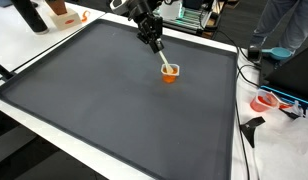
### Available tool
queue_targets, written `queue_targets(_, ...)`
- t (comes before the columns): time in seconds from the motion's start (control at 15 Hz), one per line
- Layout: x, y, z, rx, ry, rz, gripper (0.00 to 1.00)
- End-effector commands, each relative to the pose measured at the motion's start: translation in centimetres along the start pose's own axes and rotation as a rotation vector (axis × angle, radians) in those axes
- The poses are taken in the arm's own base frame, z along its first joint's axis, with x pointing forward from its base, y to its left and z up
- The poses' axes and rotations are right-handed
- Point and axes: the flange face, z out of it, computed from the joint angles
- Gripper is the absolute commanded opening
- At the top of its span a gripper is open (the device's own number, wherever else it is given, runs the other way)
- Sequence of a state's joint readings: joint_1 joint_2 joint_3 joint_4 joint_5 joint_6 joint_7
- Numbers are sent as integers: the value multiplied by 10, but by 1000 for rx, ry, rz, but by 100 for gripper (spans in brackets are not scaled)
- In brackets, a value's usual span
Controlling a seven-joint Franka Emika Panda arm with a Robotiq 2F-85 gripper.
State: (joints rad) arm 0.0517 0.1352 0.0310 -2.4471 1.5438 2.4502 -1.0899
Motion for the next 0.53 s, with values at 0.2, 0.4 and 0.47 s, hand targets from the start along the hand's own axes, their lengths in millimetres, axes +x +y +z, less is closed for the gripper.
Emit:
queue_targets(0.2,-1,20,3,102,33,48,3)
queue_targets(0.4,-1,30,4,137,41,69,3)
queue_targets(0.47,-1,33,5,145,42,76,3)
